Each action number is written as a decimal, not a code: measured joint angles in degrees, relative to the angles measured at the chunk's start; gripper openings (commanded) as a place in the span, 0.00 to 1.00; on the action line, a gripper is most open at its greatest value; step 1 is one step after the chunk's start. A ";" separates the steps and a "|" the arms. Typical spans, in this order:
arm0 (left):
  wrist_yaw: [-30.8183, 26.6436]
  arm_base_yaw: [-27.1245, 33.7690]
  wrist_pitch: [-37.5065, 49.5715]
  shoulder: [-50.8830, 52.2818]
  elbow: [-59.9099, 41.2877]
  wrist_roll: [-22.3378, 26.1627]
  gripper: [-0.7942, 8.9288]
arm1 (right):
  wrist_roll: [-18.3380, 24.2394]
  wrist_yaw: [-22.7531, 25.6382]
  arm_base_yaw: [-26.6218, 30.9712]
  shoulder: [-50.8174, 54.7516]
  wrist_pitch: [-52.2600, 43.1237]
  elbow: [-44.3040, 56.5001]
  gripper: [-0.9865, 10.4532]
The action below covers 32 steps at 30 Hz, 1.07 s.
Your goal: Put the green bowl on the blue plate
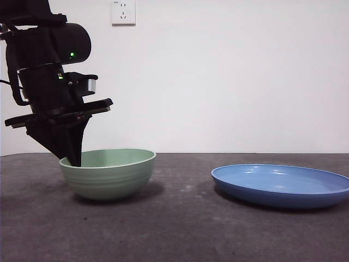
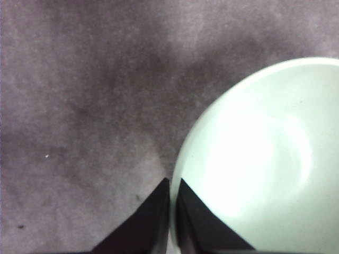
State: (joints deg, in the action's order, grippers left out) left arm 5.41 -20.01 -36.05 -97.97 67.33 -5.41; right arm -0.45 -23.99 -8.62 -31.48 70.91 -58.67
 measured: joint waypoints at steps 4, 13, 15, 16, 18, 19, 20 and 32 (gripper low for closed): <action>0.00 -0.02 0.33 0.00 0.20 -0.55 0.09 | 0.00 0.00 0.00 0.00 0.00 0.00 0.42; 0.35 -3.85 -1.99 0.79 9.51 -3.58 0.09 | 0.00 1.11 0.00 0.00 0.00 0.00 0.42; 0.39 -5.46 -2.69 0.90 12.66 -4.39 0.09 | 0.00 1.86 0.00 0.00 0.02 0.00 0.42; 0.44 -6.40 -2.51 0.98 14.01 -4.63 0.09 | 0.00 1.97 0.00 0.00 0.04 0.00 0.42; 0.46 -8.22 -1.99 1.09 16.02 -5.01 0.09 | 0.00 1.99 0.00 0.00 0.15 0.00 0.42; 0.48 -9.14 -1.55 1.09 16.76 -5.22 0.09 | 0.00 1.99 0.00 0.00 0.15 0.00 0.42; 0.48 -9.99 -1.09 1.09 17.27 -5.35 0.09 | 0.02 1.99 0.00 0.00 0.15 0.00 0.42; 0.50 -17.33 0.59 -7.37 23.71 -7.98 0.09 | 0.00 2.75 0.00 0.00 0.20 0.00 0.42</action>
State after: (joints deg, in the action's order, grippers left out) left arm 5.91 -37.34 -35.46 -105.34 91.05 -13.39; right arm -0.45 -21.23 -8.62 -31.48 71.11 -58.67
